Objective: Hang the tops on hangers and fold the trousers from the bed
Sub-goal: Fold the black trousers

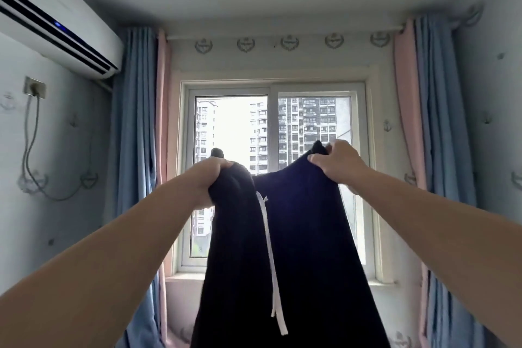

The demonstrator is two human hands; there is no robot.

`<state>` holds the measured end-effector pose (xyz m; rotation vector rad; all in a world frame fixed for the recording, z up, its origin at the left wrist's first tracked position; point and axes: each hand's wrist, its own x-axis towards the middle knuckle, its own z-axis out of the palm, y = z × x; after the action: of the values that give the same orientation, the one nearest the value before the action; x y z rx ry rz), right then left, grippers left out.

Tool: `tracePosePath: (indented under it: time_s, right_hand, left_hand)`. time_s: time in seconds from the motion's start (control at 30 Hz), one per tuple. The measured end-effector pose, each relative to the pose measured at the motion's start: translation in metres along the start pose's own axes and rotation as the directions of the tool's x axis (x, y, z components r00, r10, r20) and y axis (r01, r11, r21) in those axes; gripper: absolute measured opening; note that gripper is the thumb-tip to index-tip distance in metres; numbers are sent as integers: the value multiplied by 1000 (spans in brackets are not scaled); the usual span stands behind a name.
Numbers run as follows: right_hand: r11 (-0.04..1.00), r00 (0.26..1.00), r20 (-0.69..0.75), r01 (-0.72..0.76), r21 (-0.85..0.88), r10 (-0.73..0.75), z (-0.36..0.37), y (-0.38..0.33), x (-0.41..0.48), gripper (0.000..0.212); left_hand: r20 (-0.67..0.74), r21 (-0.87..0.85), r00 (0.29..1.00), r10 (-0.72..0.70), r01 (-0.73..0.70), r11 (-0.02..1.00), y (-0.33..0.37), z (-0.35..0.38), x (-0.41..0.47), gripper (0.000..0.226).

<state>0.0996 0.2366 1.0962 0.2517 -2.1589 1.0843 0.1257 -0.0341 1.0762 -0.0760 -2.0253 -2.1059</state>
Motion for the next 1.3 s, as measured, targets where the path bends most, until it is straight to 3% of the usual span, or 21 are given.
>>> tracePosePath:
  time_s: [0.07, 0.17, 0.23, 0.43, 0.5, 0.57, 0.7, 0.73, 0.8, 0.87, 0.93, 1.0, 1.07, 1.13, 1.3]
  right_hand:
    - [993, 999, 52, -4, 114, -2, 6, -13, -8, 27]
    - [963, 992, 129, -21, 269, -14, 10, -32, -18, 29]
    - [941, 986, 157, -10, 338, -47, 13, -43, -24, 28]
    - [926, 965, 190, 101, 363, -180, 22, -64, -36, 21]
    - [912, 944, 268, 70, 404, -191, 18, -65, -37, 26]
    - [894, 927, 320, 35, 446, -196, 12, -61, -38, 31]
    - [911, 990, 53, 99, 400, -131, 7, -27, -41, 27]
    - [927, 996, 18, 73, 367, -85, 10, -14, -45, 37]
    - [923, 990, 130, -101, 371, 56, 24, 10, -59, 75]
    - [839, 905, 398, -329, 434, 149, 42, 28, -72, 102]
    - [713, 737, 672, -509, 482, 71, 60, 35, -83, 90]
    - [619, 650, 758, -577, 532, -46, 74, 28, -90, 62]
    - [579, 682, 730, -577, 576, -48, 81, 14, -91, 49]
    - [589, 765, 644, -517, 621, -7, 82, -3, -86, 47]
    - [751, 931, 355, -294, 592, 85, 72, -43, -79, 33]
  left_hand:
    - [63, -44, 997, 50, -48, 998, 4, 12, -9, 16]
    - [161, -82, 982, 100, -88, 993, 7, 28, -22, 37]
    - [192, -77, 970, 148, -135, 988, 4, 36, -31, 38]
    - [348, -20, 904, 250, -260, 965, -8, 46, -45, 44]
    - [292, 29, 903, 316, -338, 941, -14, 45, -42, 33]
    - [149, 41, 925, 350, -359, 932, -20, 42, -38, 28]
    - [73, -53, 951, 300, -297, 954, -28, 26, -28, 32]
    - [80, -101, 954, 288, -280, 955, -26, 21, -27, 32]
    - [115, -180, 956, 270, -247, 952, -21, 9, -28, 32]
    - [195, -209, 946, 258, -217, 953, -16, -4, -29, 30]
    - [282, -202, 931, 233, -180, 963, -13, -18, -29, 28]
    - [332, -175, 923, 195, -143, 974, -12, -33, -26, 28]
    - [322, -156, 931, 171, -126, 980, -10, -48, -20, 30]
    - [280, -134, 944, 174, -141, 981, -5, -64, -13, 31]
    - [90, -11, 944, 316, -316, 949, 2, -81, -13, 21]
